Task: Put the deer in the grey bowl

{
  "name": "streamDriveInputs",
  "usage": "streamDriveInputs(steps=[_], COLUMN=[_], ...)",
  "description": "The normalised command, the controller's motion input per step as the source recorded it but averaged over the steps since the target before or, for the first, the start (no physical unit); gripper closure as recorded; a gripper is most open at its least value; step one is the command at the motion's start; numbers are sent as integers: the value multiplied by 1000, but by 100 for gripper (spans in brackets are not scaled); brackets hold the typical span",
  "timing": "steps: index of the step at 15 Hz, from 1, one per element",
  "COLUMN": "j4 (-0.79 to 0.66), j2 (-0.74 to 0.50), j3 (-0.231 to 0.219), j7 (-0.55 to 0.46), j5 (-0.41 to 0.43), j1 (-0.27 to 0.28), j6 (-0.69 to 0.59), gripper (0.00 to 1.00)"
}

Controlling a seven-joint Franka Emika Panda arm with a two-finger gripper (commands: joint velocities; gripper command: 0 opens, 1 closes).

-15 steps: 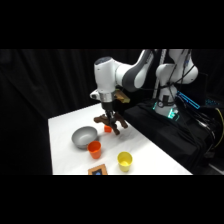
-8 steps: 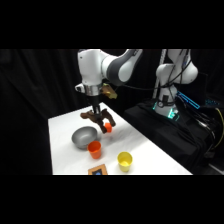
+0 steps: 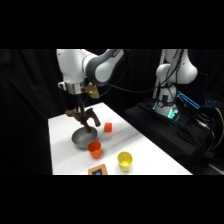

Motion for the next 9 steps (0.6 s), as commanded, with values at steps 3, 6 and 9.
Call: streamDriveInputs(steps=[3, 6, 9], j4=[527, 419, 315], j2=[424, 325, 191], j3=[-14, -20, -29], j7=[-74, -90, -96], j5=[42, 38, 35], j1=[-37, -26, -16], j6=[-139, -94, -64], gripper=[91, 56, 32])
